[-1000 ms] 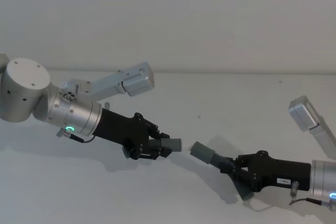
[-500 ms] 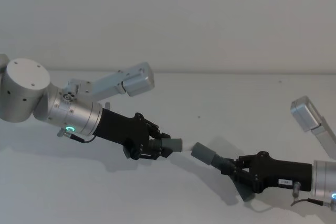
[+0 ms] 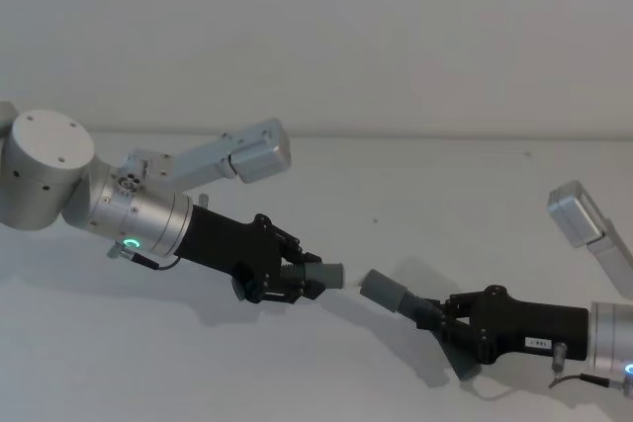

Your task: Use both hands to pick up one end of the pipe from the table, align the ends, and insert them.

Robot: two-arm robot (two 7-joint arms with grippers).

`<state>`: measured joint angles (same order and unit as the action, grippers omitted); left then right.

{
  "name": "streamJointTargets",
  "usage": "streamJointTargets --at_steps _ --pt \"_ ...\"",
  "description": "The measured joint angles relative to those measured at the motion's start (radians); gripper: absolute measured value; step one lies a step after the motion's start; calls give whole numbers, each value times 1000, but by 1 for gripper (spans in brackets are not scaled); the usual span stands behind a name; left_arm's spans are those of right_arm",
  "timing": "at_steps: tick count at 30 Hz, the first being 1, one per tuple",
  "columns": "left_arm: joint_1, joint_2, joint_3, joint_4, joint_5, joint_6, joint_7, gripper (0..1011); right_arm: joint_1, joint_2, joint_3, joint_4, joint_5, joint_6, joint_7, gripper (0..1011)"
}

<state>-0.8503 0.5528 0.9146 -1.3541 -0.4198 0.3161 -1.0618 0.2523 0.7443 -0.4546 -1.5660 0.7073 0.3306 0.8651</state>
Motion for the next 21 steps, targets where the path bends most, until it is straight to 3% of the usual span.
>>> streamJointTargets --at_steps 21 --pt "-12 0 24 8 -18 -22 -34 352 17 13 -21 10 18 -1 31 115"
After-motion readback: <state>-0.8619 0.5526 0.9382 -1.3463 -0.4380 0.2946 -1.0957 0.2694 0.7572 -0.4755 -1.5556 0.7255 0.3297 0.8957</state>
